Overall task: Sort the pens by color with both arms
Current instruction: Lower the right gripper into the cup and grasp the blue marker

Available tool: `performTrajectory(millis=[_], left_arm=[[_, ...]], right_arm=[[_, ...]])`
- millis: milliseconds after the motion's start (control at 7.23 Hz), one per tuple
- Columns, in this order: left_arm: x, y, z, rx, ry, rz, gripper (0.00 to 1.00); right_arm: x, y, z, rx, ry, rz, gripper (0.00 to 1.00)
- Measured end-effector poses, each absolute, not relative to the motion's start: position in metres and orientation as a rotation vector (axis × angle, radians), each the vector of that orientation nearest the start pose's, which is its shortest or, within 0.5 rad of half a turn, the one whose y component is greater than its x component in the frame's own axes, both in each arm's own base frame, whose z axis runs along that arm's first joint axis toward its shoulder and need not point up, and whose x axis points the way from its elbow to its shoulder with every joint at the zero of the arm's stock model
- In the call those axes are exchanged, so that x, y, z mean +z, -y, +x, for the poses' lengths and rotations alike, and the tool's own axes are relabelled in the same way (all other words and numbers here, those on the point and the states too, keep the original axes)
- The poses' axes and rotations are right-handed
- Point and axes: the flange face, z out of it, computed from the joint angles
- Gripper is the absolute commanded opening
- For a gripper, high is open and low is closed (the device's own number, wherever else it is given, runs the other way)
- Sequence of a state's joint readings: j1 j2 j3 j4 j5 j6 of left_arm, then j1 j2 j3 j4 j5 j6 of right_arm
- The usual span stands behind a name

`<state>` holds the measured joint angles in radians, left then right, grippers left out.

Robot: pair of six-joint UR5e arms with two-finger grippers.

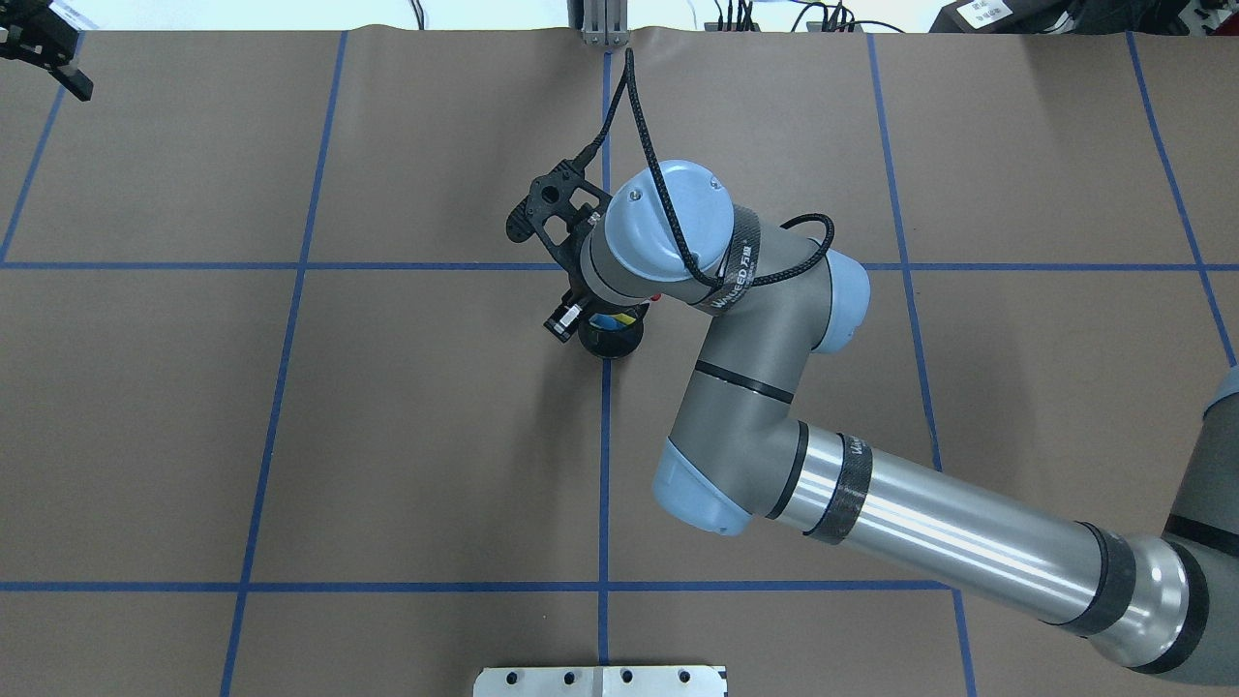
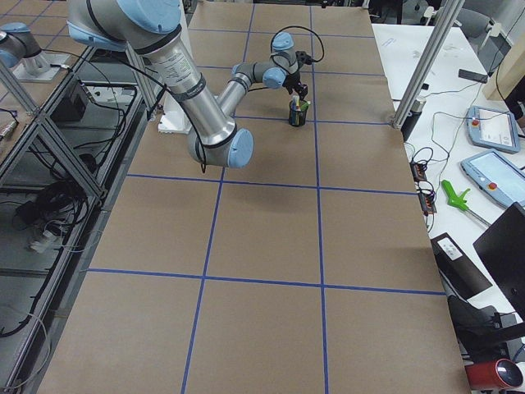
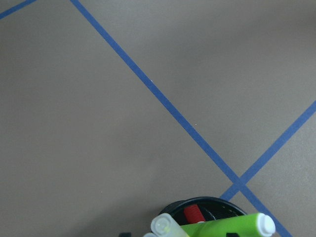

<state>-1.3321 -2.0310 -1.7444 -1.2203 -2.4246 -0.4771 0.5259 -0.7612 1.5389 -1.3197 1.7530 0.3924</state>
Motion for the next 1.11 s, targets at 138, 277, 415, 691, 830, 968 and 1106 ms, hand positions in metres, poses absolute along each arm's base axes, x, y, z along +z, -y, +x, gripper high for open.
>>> performTrajectory(millis=[138,277,415,691,830,968,1106], left_arm=[[0.344,0.614,0.09,-0.099,-0.889,-0.043,1.0],[0.34,0.613,0.09,-0.093,-0.892,-0.035,1.0],[0.336,0.611,0.092,-0.087,-0.894,-0.029,1.0],[0.327,0.607,0.101,-0.085,-0.921,-0.04,1.0],[0.319,0.605,0.115,-0.104,-0.94,-0.051,1.0],[0.312,0.602,0.131,-0.129,-0.959,-0.058,1.0],[0.306,0.6,0.145,-0.146,-0.974,-0.064,1.0]], right_arm=[[0.146,0.46,-0.568,-0.685,0.814,0.667,0.71],[0.149,0.457,-0.571,-0.689,0.809,0.657,0.69],[0.151,0.455,-0.575,-0.695,0.805,0.651,0.67],[0.148,0.455,-0.576,-0.7,0.802,0.657,0.54],[0.147,0.458,-0.574,-0.698,0.8,0.663,0.48],[0.145,0.461,-0.572,-0.694,0.8,0.67,0.48],[0.144,0.464,-0.569,-0.69,0.8,0.675,0.5]])
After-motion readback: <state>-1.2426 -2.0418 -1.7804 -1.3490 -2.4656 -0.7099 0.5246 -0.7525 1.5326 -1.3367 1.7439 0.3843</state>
